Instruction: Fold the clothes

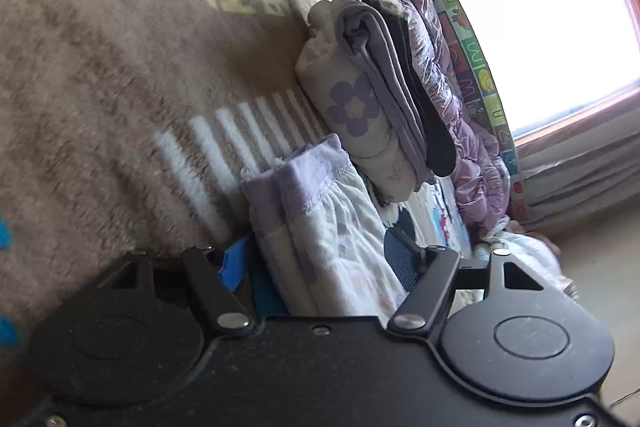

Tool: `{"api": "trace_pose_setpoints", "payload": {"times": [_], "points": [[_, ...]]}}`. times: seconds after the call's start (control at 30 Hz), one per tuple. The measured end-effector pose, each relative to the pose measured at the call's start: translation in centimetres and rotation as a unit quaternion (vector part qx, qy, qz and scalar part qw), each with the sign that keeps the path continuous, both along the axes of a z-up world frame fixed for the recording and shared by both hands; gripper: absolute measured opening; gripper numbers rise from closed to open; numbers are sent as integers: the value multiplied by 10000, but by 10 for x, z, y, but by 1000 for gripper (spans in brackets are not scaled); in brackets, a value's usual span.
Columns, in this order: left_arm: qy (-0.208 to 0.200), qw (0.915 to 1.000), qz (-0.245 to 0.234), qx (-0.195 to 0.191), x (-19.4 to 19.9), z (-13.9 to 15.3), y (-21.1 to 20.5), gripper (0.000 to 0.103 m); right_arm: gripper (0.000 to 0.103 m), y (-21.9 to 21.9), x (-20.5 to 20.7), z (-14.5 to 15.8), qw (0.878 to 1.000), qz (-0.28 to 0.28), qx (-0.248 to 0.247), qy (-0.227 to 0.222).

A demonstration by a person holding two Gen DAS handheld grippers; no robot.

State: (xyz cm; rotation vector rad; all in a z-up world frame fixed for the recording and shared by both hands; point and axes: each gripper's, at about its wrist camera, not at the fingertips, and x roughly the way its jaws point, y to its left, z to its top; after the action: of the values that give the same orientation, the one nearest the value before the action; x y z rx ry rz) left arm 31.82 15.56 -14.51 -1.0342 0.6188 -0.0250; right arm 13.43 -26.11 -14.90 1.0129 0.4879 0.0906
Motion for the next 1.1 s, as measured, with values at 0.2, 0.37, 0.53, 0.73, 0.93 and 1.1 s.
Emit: {"api": "trace_pose_setpoints", "payload": {"times": [0.2, 0.37, 0.53, 0.73, 0.93, 1.1], "points": [[-46, 9986, 156, 502, 4, 1, -16, 64, 72, 10, 26, -4, 9988, -232, -435, -81], [7, 9973, 49, 730, 7, -1, -19, 31, 35, 9, 34, -12, 9987, -177, -449, -133], [-411, 9985, -72, 365, -7, 8, -6, 19, 24, 3, 21, 0, 9981, -172, -409, -419], [-828, 9957, -217, 368, -46, 36, -2, 19, 16, -5, -4, 21, 9970, -148, -220, -730], [-841, 9958, -246, 283, -82, 47, 9, 19, 16, -6, -29, 28, 9974, -29, 45, -722], [-371, 9982, -204, 420, -104, 23, 21, 19, 16, 6, -54, 25, 9986, 49, -97, -526]]}}
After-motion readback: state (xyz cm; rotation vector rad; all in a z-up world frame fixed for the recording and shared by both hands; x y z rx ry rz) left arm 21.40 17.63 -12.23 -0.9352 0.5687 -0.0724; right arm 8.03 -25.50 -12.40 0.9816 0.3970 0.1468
